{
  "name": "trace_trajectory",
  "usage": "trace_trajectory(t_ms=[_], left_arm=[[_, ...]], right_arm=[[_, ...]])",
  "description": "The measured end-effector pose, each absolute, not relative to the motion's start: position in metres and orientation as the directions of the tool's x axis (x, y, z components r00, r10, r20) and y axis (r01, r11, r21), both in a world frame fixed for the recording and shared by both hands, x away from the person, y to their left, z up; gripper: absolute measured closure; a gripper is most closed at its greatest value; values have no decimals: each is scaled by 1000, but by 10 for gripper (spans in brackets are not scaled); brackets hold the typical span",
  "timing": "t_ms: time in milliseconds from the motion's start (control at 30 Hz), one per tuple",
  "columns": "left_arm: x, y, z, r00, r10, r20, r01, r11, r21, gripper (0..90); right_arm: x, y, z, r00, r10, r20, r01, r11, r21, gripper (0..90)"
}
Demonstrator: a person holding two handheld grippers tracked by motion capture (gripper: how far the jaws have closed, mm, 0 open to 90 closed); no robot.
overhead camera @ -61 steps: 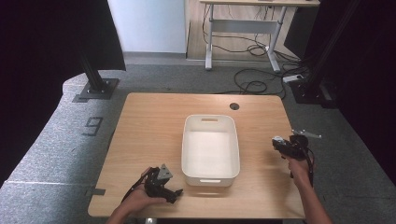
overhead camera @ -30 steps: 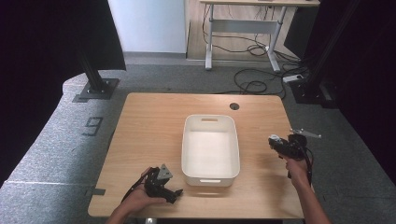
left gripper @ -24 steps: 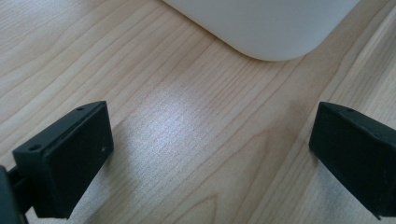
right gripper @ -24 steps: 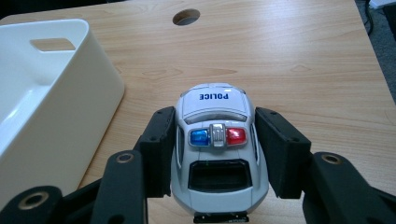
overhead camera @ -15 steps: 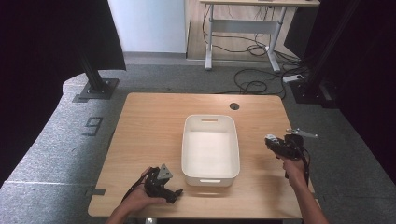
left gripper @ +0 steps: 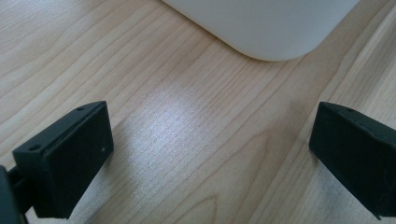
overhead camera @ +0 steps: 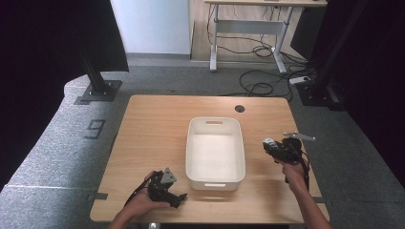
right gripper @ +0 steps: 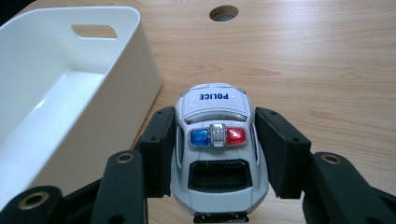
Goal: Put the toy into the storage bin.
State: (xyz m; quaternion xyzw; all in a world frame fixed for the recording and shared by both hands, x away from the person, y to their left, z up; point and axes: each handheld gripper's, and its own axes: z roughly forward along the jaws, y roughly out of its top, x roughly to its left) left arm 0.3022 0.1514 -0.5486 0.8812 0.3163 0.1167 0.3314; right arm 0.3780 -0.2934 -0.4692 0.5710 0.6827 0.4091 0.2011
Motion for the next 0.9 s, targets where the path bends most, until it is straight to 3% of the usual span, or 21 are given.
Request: trace_trajectory(t_ms=[900], left_arm=[[302, 151, -549, 774, 633, -4, 479, -582, 658, 0]], right_arm=[[369, -271, -456, -332, 925, 188, 581, 43, 813, 500]])
